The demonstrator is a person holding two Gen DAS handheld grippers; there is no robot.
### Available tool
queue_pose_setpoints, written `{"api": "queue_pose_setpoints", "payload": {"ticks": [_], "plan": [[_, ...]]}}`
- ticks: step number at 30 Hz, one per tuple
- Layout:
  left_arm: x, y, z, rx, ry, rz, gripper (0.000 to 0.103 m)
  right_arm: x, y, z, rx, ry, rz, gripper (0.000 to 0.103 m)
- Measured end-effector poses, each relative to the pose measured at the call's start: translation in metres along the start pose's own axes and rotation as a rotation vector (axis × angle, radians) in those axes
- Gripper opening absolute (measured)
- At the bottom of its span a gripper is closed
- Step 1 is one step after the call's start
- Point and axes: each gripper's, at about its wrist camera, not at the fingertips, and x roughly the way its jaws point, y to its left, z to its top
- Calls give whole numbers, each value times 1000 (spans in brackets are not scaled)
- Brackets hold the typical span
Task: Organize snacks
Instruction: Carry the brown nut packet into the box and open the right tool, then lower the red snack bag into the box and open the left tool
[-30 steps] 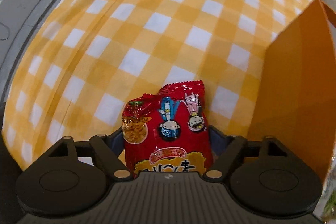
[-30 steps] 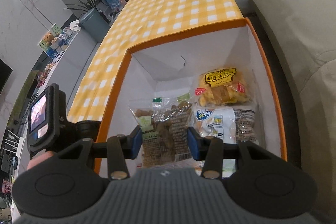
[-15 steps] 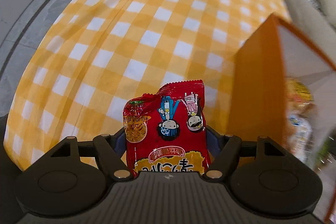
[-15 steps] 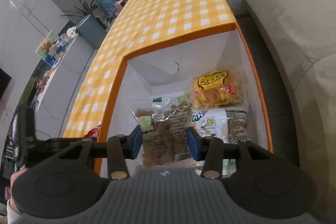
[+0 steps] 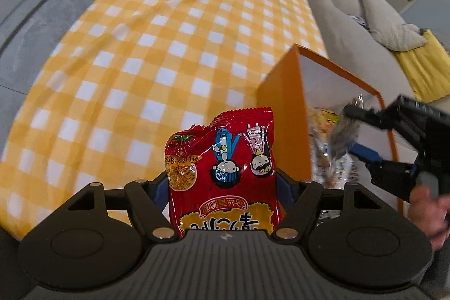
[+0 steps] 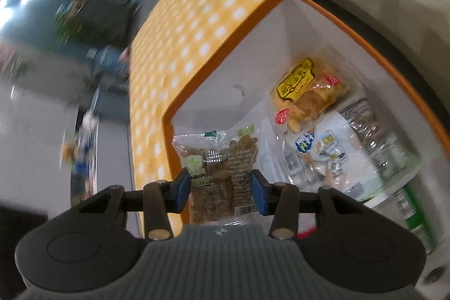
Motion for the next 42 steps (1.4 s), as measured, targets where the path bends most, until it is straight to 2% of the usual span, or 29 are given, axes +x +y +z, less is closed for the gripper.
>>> {"api": "queue_pose_setpoints", "payload": {"ticks": [4, 9, 12, 17, 19, 20, 21, 22, 24, 27, 35, 37, 39, 42], "plan": [[-3, 5, 3, 1, -20, 10, 83, 22, -6, 9, 270, -33, 18, 44], [5, 11, 4, -4, 8, -37, 83, 56, -5, 17, 393, -56, -64, 44], [11, 16, 6, -24, 38, -93, 83, 76, -16, 18, 538, -32, -47, 44], [14, 22, 8, -33, 39, -77, 83, 93, -25, 18, 665, -40, -59, 45], [15, 26, 10, -51, 47, -95, 83, 99, -25, 21, 691, -21, -51, 55], [15, 28, 11, -58, 49, -95, 83, 103, -25, 22, 703, -5, -32, 62], [15, 30, 11, -61, 47, -90, 83, 108, -26, 24, 711, 31, 3, 78], [15, 30, 12, -61, 44, -85, 83, 110, -26, 24, 714, 55, 25, 81], [15, 32, 13, -67, 45, -86, 83, 108, -23, 23, 701, 71, 24, 80], [12, 32, 13, -70, 42, -97, 83, 96, -13, 26, 600, 81, 26, 80], [-6, 17, 12, -28, -1, -93, 83, 32, 9, 29, 402, 158, 181, 80], [-11, 12, 12, -14, -9, -87, 83, 4, 9, 31, 337, 150, 229, 80], [-19, 3, 12, 10, -28, -86, 83, -29, 10, 29, 244, 98, 281, 81], [-29, -9, 11, 41, -41, -83, 83, -69, 16, 29, 60, 23, 258, 82]]}}
